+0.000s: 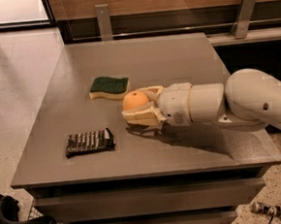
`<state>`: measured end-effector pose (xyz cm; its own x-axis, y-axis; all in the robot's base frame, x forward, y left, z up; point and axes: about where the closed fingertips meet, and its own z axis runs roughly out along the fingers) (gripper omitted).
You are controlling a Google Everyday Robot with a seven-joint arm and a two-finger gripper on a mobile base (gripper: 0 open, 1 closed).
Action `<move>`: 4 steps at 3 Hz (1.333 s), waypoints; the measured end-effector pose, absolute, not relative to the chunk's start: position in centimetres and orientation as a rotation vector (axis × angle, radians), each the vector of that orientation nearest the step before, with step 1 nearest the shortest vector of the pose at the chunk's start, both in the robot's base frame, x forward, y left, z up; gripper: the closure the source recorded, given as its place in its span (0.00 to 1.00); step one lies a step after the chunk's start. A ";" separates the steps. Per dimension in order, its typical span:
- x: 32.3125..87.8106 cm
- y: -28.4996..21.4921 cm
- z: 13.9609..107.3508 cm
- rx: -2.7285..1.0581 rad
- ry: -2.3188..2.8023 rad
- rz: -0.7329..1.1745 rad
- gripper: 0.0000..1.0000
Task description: Move orange near rxbar chocolate
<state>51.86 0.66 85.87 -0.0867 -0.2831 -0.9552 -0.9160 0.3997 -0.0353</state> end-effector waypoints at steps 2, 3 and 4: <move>48.7 0.9 82.5 -1.154 1.529 0.763 1.00; 48.6 0.9 82.7 -1.155 1.527 0.763 0.78; 48.6 0.9 82.8 -1.155 1.527 0.763 0.54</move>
Offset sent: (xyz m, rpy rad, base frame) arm -0.0419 -0.0061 -0.0522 0.0251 -0.0900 0.0846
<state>48.64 0.87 82.76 -0.0088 -0.2838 -0.9588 -0.9374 0.3362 -0.0909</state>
